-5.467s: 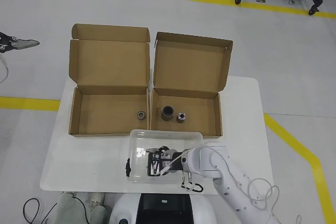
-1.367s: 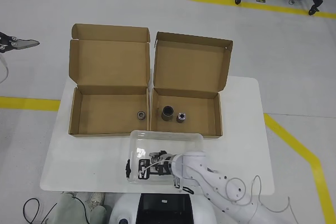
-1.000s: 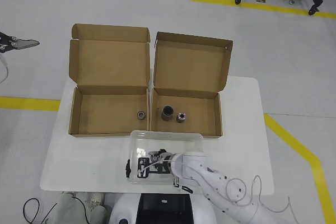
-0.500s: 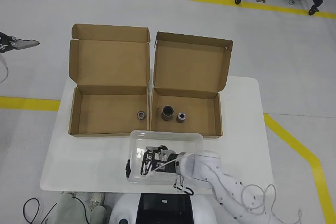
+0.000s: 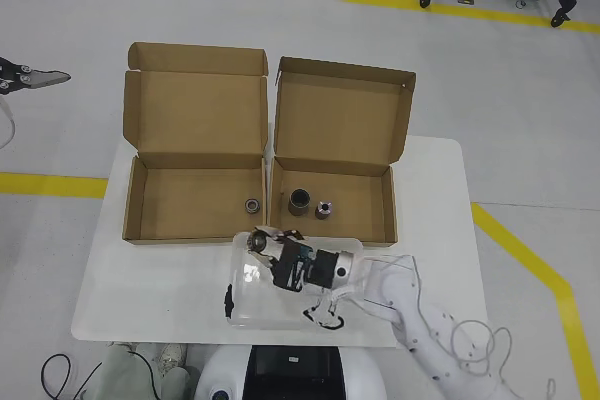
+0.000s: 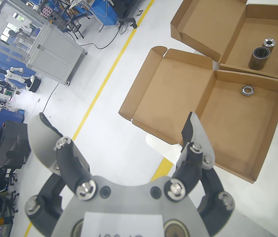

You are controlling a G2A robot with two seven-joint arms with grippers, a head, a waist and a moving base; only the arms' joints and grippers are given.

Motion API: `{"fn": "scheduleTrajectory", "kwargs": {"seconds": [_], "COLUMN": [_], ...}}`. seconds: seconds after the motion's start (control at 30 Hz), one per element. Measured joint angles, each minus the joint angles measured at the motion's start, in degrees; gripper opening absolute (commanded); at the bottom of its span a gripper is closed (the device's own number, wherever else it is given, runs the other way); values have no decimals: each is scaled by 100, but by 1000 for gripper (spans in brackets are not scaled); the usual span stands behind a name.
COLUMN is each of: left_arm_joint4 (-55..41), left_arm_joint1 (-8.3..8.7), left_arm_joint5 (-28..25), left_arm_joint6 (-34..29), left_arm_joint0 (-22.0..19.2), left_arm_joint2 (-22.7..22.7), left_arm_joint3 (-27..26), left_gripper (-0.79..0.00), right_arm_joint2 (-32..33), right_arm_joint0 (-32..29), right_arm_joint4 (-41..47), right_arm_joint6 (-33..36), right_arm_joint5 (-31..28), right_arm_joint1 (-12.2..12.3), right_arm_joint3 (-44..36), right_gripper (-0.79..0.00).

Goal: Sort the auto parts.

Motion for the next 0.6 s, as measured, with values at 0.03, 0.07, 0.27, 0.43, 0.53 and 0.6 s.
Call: {"fn": "scheduleTrajectory", "kwargs": {"seconds": [0.03, 0.07, 0.27, 0.43, 0.53, 0.6], "left_arm_joint4": [0, 0, 0, 0, 0, 0], "left_arm_joint1": [0, 0, 0, 0, 0, 0], "left_arm_joint5": [0, 0, 0, 0, 0, 0], "left_arm_joint6": [0, 0, 0, 0, 0, 0], "left_arm_joint0": [0, 0, 0, 0, 0, 0], "left_arm_joint2": [0, 0, 0, 0, 0, 0], "left_arm_joint3": [0, 0, 0, 0, 0, 0], "left_gripper": [0, 0, 0, 0, 0, 0], "right_arm_joint2": [-7, -15, -62, -116, -104, -56], "right_arm_joint0": [73, 150, 700, 1094, 1268, 1351], "right_arm_joint4": [36, 73, 460, 712, 832, 885], "right_arm_joint6": [-21, -25, -137, -273, -359, -461], "right_arm_joint5": [-25, -48, -99, -20, 62, 140], "right_arm_joint1": [-9, -19, -107, -187, -224, -240], "right_arm_joint3": [16, 32, 142, 148, 77, -12], "right_gripper": [-785, -785, -785, -785, -785, -785]}}
